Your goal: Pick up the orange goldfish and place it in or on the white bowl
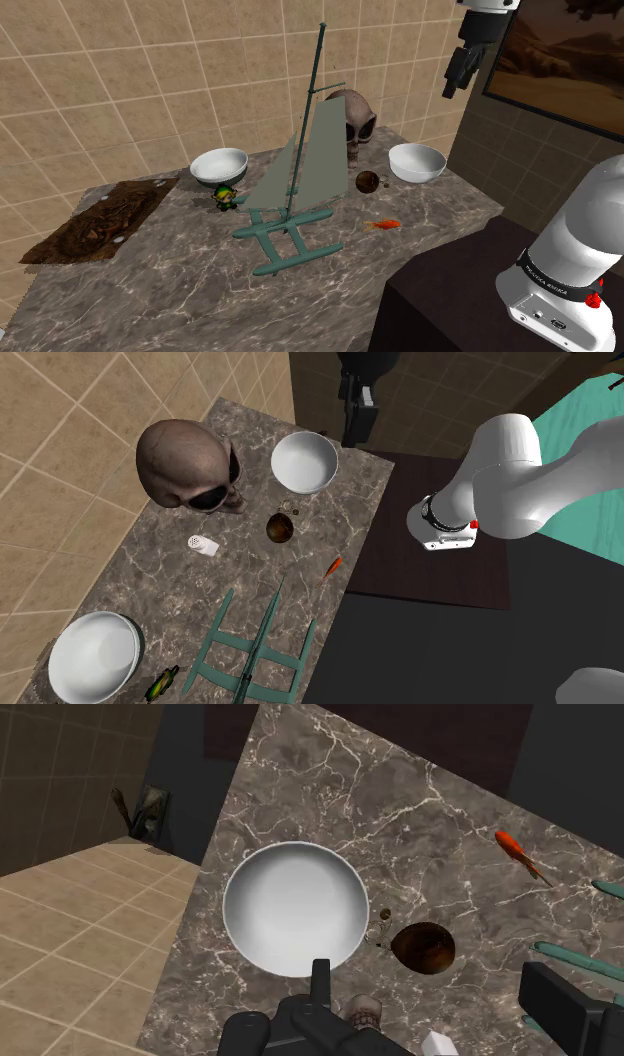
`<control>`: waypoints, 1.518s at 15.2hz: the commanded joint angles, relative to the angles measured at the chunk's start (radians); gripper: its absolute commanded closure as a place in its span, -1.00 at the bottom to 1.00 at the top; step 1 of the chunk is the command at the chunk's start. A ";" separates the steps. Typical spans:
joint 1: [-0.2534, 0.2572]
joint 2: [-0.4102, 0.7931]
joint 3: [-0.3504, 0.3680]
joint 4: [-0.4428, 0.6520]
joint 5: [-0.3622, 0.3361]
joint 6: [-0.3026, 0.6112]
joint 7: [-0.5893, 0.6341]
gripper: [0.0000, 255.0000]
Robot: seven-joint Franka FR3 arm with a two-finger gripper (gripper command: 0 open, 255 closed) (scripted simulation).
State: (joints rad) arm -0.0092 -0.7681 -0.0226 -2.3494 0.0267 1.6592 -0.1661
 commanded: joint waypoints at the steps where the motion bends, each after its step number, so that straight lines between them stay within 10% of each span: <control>1: 0.000 0.000 0.000 0.000 0.000 0.000 0.000 -1.00; 23: 0.331 0.307 0.184 -0.326 0.121 0.551 -0.296 -1.00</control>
State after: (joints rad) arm 0.3062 -0.4905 0.1503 -2.6668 0.1419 2.1746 -0.4485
